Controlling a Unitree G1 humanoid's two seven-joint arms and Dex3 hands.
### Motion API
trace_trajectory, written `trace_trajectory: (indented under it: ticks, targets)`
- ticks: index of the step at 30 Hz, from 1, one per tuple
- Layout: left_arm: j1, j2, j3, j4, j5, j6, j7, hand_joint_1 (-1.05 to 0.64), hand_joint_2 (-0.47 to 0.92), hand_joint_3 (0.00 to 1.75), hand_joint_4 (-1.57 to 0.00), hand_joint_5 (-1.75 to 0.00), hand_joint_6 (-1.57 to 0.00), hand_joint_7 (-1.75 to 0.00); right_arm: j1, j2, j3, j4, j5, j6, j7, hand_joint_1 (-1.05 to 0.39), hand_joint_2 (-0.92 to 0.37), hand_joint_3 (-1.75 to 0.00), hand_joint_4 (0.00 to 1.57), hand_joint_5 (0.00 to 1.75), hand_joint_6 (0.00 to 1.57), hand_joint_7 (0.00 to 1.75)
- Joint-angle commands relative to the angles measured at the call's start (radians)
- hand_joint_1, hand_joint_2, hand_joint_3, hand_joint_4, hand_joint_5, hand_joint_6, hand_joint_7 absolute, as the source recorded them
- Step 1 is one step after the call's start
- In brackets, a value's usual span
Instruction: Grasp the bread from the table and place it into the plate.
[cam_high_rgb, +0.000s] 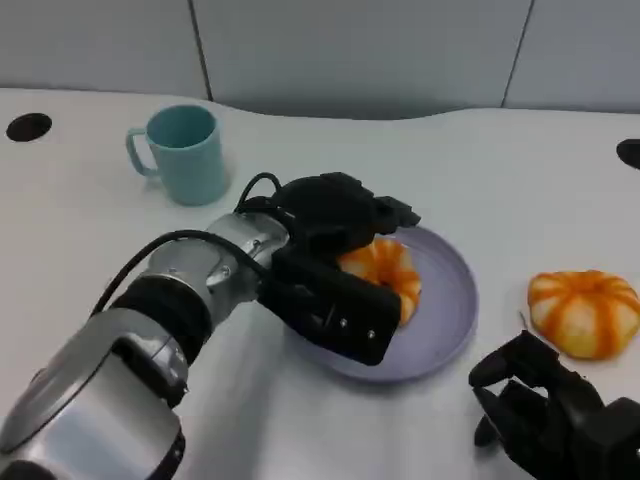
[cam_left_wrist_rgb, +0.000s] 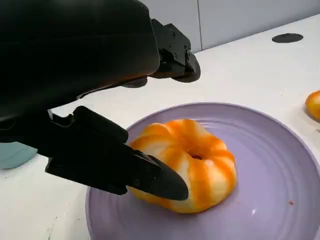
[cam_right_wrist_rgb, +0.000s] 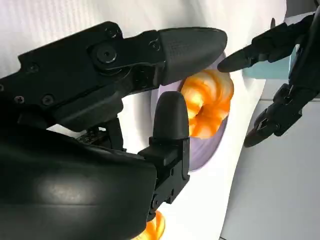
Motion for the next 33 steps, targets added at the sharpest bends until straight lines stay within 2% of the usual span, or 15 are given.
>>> trace_trajectory:
  ticks: [1, 7, 23, 26, 27, 28, 29, 30, 31, 32, 33]
  targets:
    - [0.023, 0.069, 0.067, -0.049, -0.086, -0.068, -0.034, -0.71, 0.92, 0.03, -0.01, -0.24, -0.12, -0.15, -0.004, -0.012, -0.006, -0.006, -0.003, -0.005, -0.008, -0.29, -0.92, -0.32, 0.59, 1.75, 0.34, 1.75]
    - [0.153, 0.158, 0.209, -0.14, -0.29, -0.21, -0.122, -0.67, 0.9, 0.01, -0.03, -0.24, -0.16, -0.09, -0.003, -0.017, -0.009, -0.001, -0.001, -0.015, -0.007, -0.28, -0.92, -0.32, 0.57, 1.75, 0.34, 1.75]
    - [0.177, 0.163, 0.235, -0.185, -0.305, -0.2, -0.164, -0.67, 0.9, 0.0, -0.03, -0.25, -0.19, -0.04, -0.003, -0.017, -0.009, -0.001, 0.001, -0.015, -0.007, -0.28, -0.92, -0.33, 0.57, 1.75, 0.34, 1.75]
    - [0.398, 0.163, 0.418, -0.354, -0.719, -0.23, -0.394, -0.67, 0.92, 0.08, -0.1, -0.3, -0.25, -0.06, -0.008, -0.019, -0.016, 0.005, 0.011, -0.008, 0.0, -0.28, -0.92, -0.33, 0.59, 1.75, 0.36, 1.75]
    - [0.583, 0.15, 0.514, -0.498, -0.938, -0.116, -0.454, -0.65, 0.92, 0.12, -0.23, -0.39, -0.34, -0.11, -0.009, -0.017, -0.014, 0.001, 0.012, -0.002, -0.001, -0.28, -0.92, -0.32, 0.59, 1.75, 0.36, 1.75]
    - [0.706, 0.141, 0.571, -0.596, -1.071, -0.025, -0.483, -0.59, 0.92, 0.22, -0.3, -0.91, -0.47, -0.31, -0.009, -0.014, -0.012, -0.002, 0.011, 0.001, -0.001, -0.29, -0.92, -0.32, 0.6, 1.75, 0.37, 1.75]
    - [0.802, 0.134, 0.613, -0.662, -1.156, 0.036, -0.492, -0.57, 0.92, 0.26, -0.29, -1.25, -0.47, -0.53, -0.009, -0.016, -0.011, -0.003, 0.007, 0.002, -0.002, -0.29, -0.92, -0.32, 0.61, 1.75, 0.37, 1.75]
    - [0.856, 0.132, 0.635, -0.704, -1.201, 0.074, -0.495, -0.56, 0.92, 0.27, -0.29, -1.48, -0.45, -0.83, -0.01, -0.018, -0.01, -0.003, 0.004, 0.001, -0.003, -0.29, -0.92, -0.32, 0.6, 1.75, 0.37, 1.75]
    - [0.879, 0.131, 0.643, -0.721, -1.217, 0.095, -0.497, -0.56, 0.92, 0.28, -0.29, -1.57, -0.44, -0.94, -0.011, -0.02, -0.01, -0.004, 0.001, 0.002, -0.003, -0.3, -0.92, -0.32, 0.6, 1.75, 0.37, 1.75]
    - [0.897, 0.131, 0.649, -0.741, -1.231, 0.118, -0.5, -0.53, 0.92, 0.28, -0.27, -1.65, -0.38, -1.13, -0.011, -0.022, -0.01, -0.004, -0.002, 0.004, -0.004, -0.3, -0.92, -0.31, 0.6, 1.75, 0.37, 1.75]
    - [0.917, 0.133, 0.654, -0.769, -1.238, 0.143, -0.498, -0.53, 0.92, 0.28, -0.26, -1.69, -0.36, -1.22, -0.012, -0.023, -0.011, -0.004, -0.001, 0.004, -0.003, -0.3, -0.92, -0.31, 0.6, 1.75, 0.37, 1.75]
